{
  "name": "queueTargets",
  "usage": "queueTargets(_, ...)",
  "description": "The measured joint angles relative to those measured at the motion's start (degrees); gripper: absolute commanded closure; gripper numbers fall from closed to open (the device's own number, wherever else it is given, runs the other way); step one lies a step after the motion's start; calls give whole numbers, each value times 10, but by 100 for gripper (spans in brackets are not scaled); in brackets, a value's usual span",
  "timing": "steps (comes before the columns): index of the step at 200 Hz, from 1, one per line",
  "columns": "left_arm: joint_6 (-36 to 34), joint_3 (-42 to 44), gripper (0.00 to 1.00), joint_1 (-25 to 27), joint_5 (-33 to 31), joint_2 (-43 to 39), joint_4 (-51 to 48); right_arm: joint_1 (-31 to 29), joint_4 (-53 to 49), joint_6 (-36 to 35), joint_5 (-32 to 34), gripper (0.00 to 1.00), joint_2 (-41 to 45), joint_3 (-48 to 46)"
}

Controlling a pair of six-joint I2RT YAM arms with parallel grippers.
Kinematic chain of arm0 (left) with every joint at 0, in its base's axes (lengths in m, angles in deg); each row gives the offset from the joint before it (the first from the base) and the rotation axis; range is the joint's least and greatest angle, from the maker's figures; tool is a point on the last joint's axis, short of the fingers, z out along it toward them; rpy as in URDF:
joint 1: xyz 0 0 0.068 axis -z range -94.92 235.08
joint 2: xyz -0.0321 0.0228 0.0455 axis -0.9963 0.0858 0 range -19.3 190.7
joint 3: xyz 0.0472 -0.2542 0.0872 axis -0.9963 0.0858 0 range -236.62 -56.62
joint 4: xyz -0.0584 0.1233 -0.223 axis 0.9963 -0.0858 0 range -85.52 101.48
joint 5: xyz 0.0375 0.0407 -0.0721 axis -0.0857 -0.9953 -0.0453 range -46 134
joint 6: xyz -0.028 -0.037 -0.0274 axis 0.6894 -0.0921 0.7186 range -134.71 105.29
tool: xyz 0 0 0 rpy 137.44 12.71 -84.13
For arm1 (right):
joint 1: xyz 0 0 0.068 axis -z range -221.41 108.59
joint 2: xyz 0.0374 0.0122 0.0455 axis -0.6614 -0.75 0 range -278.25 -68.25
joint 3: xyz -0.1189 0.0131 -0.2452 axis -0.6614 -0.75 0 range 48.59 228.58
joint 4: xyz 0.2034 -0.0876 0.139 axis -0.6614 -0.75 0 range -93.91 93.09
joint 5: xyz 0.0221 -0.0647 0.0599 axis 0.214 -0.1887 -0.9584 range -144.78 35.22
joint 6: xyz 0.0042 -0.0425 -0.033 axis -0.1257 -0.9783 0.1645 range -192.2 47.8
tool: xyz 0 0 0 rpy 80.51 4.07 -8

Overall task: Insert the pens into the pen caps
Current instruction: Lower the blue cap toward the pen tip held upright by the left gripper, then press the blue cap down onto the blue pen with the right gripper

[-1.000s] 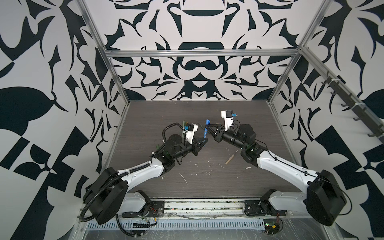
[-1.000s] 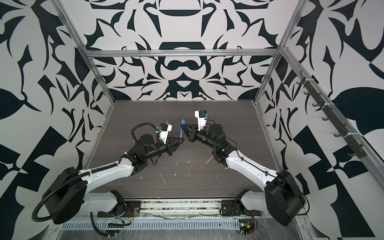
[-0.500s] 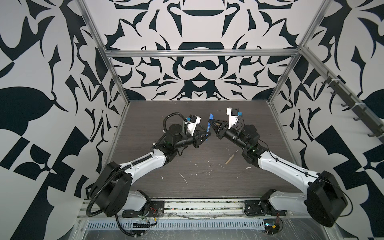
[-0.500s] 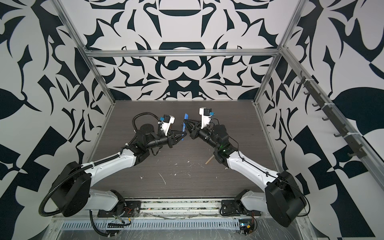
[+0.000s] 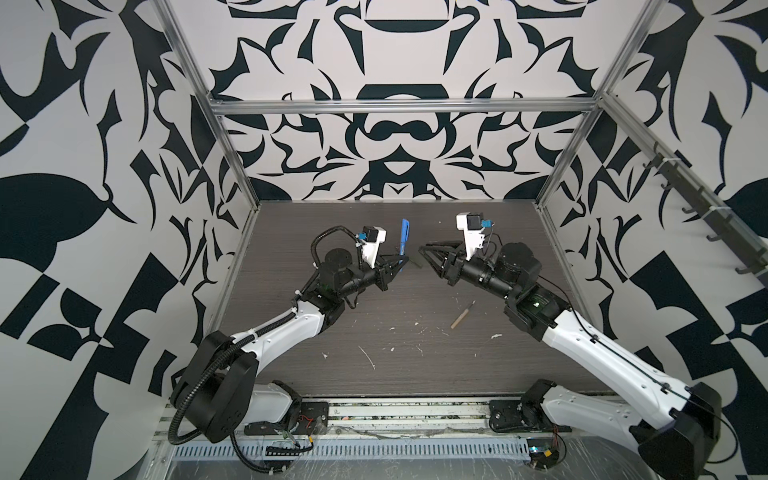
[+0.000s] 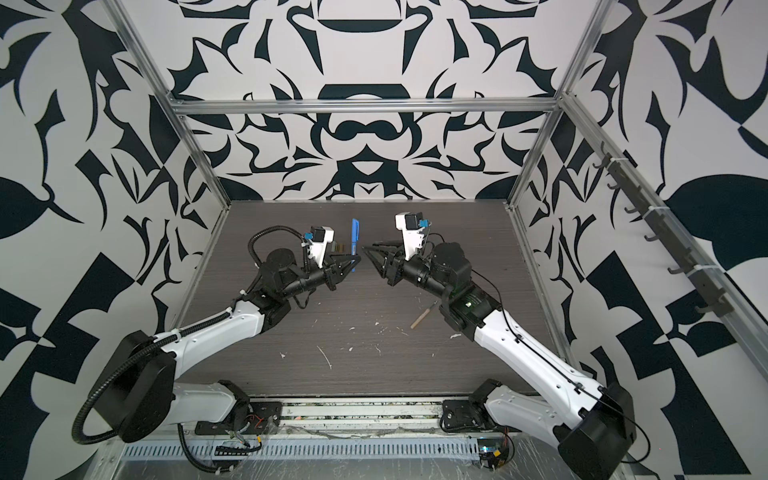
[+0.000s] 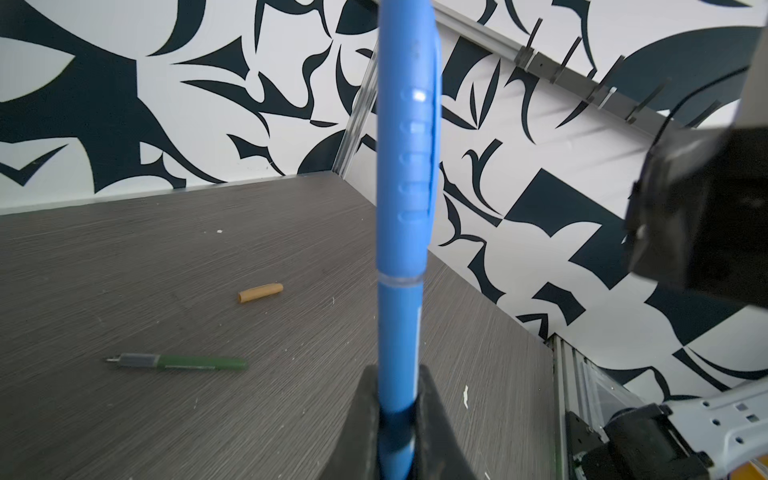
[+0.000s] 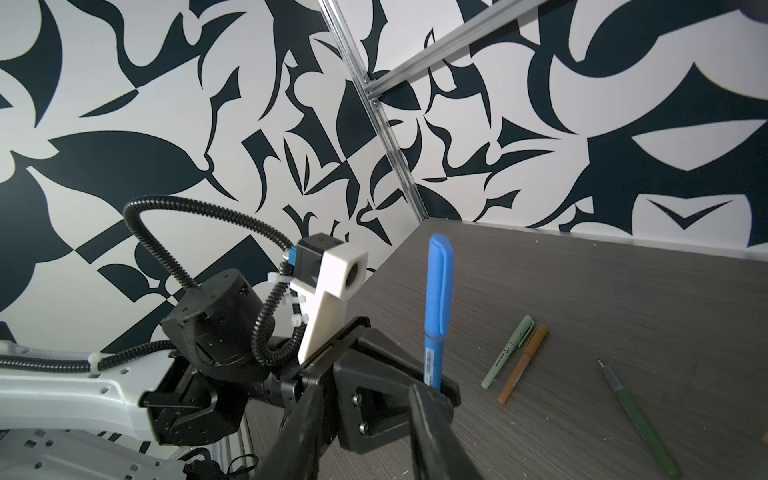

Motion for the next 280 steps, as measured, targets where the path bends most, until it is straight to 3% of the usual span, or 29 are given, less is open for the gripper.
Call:
queueTargets(54,-38,1,98,6,-6,-42,-27,3,-117,-60,5,50,-126,196)
queueTargets(76,-43,1,98,7,-5,-46,-27,7,-148,-70,-1,50,-170,236)
queueTargets(89,-44,1,98,8,-5,-46,-28,7,-160,-72,-7,56,-189,247)
queueTargets(147,-41,1,98,15,-5,-46,-33,8,-173,-70,-46,100,-219,250)
queueTargets(215,-29,-1,100,21,-43,-38,-13,18,-110,-59,-79,100,-216,217)
queueTargets(280,-29,-82,100,19,-24,19,-57,27,8,-67,-21,100,-189,139)
